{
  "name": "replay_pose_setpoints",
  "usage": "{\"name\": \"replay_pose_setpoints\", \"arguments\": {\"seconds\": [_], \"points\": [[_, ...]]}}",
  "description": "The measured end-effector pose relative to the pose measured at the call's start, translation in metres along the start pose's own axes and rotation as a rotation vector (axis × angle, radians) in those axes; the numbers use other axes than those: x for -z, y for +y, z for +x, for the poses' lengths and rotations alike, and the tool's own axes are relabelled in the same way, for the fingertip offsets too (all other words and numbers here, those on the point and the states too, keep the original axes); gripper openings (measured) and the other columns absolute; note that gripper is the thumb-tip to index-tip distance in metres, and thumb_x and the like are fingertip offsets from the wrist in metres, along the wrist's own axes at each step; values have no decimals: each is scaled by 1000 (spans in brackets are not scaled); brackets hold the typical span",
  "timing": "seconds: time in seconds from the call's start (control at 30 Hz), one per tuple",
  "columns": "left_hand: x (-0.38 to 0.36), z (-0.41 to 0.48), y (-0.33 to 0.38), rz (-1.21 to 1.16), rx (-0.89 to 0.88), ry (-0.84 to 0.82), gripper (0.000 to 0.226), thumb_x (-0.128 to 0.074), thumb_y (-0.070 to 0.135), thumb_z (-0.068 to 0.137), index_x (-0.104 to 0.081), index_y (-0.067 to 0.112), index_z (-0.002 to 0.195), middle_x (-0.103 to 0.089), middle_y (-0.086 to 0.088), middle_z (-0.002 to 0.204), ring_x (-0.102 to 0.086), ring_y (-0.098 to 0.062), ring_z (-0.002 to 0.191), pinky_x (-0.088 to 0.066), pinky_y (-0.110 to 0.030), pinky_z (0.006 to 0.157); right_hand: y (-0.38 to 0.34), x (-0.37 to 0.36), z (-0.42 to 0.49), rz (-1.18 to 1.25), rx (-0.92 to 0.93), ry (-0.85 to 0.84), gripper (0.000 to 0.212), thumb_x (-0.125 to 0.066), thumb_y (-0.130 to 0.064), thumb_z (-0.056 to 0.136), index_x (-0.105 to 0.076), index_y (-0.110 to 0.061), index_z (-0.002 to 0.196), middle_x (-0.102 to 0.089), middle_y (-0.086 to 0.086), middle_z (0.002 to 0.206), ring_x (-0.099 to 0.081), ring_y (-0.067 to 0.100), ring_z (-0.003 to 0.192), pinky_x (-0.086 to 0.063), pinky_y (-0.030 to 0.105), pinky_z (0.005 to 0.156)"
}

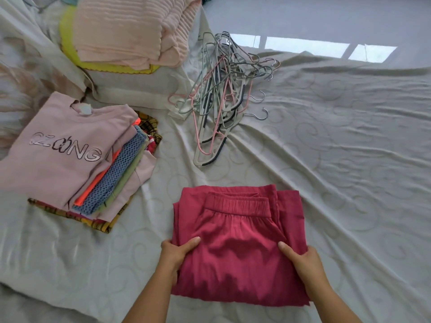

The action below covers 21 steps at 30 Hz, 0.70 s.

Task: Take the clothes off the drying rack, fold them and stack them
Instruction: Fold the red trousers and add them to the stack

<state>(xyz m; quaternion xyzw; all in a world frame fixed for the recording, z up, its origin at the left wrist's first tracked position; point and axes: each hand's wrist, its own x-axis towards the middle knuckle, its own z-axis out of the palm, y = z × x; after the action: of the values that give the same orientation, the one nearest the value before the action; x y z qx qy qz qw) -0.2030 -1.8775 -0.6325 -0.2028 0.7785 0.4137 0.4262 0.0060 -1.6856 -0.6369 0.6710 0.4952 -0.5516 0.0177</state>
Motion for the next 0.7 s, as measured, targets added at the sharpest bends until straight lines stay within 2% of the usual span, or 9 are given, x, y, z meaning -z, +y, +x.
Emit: {"name": "replay_pose_setpoints", "arguments": {"seconds": [0.07,0.13,0.23,0.33,0.4,0.5,0.6,0.63,0.7], "points": [[-3,-7,2,-55,35,-157,109,-92,41,25,-53,4,119,-67,-14,108,-66,-29,93,-54,-39,82,-5,2,-7,116,-42,-144,44,-80,-22,70,-62,-4,106,-70,12,91,-66,28,85,-52,36,74],[-6,-21,8,3,-54,-262,73,-89,23,51,-58,4,114,-70,-8,97,-67,-23,87,-52,-29,71,-7,5,-11,194,-99,-244,43,-78,-16,72,-61,-4,110,-70,15,95,-66,30,89,-52,36,77],[-3,-29,16,28,-225,-215,46,-74,6,76,-57,7,118,-67,-1,97,-64,-16,88,-50,-26,74,-16,9,-24,284,-98,-282,69,-88,-22,51,-62,-2,111,-71,18,95,-67,32,90,-52,40,85],[7,-37,33,100,-381,-167,46,-70,10,80,-55,13,123,-66,0,105,-62,-13,96,-48,-26,84,-22,5,-38,371,-50,-228,99,-92,-42,14,-65,-5,102,-72,17,93,-66,29,89,-50,41,88],[17,-43,53,145,-480,-156,48,-69,10,82,-52,17,126,-64,2,112,-61,-13,103,-46,-23,90,-32,-1,-45,349,24,-200,111,-86,-58,2,-66,-7,99,-71,15,92,-66,28,90,-48,45,93],[40,-53,98,198,-641,-145,45,-67,8,83,-51,24,121,-61,13,105,-58,-1,96,-45,-13,91,-67,-14,-67,307,104,-173,101,-85,-52,21,-66,0,106,-68,12,90,-63,28,93,-45,46,97],[87,-55,147,163,-755,-119,49,-69,4,80,-48,32,115,-57,25,101,-55,20,86,-41,-3,87,-110,-44,-94,341,177,-150,99,-80,-69,10,-67,-13,91,-70,10,92,-64,26,91,-47,46,95],[107,-53,165,140,-782,-100,49,-70,3,79,-51,31,114,-59,24,101,-55,21,85,-40,0,82,-126,-58,-105,379,211,-153,91,-82,-68,13,-66,-16,87,-71,9,93,-65,26,91,-47,46,95],[151,-50,202,99,-825,-65,45,-71,1,77,-57,32,106,-65,21,97,-59,16,84,-42,-2,78,-161,-93,-131,473,288,-172,51,-88,-43,48,-65,-19,86,-71,5,93,-65,26,93,-46,49,97]]}}
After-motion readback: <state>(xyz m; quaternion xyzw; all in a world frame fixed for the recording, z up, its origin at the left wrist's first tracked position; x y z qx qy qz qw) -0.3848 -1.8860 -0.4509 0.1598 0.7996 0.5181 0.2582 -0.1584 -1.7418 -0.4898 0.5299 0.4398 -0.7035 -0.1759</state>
